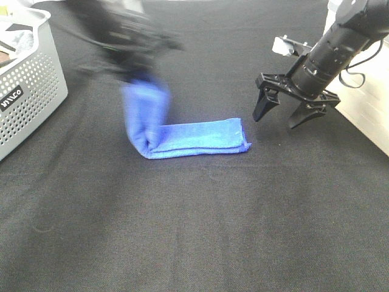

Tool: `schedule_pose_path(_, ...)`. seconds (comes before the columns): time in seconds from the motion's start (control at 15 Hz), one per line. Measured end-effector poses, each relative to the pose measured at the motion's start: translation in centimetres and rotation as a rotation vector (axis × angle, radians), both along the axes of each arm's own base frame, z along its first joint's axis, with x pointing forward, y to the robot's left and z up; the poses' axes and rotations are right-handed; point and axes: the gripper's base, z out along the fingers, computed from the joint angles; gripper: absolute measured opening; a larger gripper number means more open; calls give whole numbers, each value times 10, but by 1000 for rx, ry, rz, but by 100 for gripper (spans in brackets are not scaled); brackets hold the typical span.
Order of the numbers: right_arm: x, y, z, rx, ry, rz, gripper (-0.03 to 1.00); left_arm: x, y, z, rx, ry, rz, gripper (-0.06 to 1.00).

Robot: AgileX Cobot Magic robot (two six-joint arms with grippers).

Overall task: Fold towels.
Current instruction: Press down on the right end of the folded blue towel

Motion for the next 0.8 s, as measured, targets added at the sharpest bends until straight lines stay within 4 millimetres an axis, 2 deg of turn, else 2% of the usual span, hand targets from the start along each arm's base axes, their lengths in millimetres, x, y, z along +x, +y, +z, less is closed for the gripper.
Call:
schedule_pose_path(0.07, -1, 0, 1, 4, 4, 0, 77, 4, -18, -6, -37, 4, -15, 6)
schedule_pose_path(0.13, -1, 0, 1, 4, 4, 0, 77, 4, -18, -6, -37, 4, -15, 6)
schedule_pose_path(0.33, -6, 1, 1, 14, 63, 8, 77, 13, -56, -29, -103, 32, -4, 8)
schedule_pose_path(0.47, -8, 2, 0, 17, 84, 14, 77, 18, -69, -42, -159, 79, 54, 28)
schedule_pose_path(0.6, -9, 2, 0, 19, 101, 21, 77, 18, -76, -41, -241, 117, 81, 50)
schedule_pose_path(0.73, -11, 2, 1, 21, 115, 23, 77, 20, -80, -32, -284, 69, 48, 61)
schedule_pose_path(0.8, -11, 2, 4, 29, 115, 22, 77, 20, -80, -24, -284, 35, 22, 61)
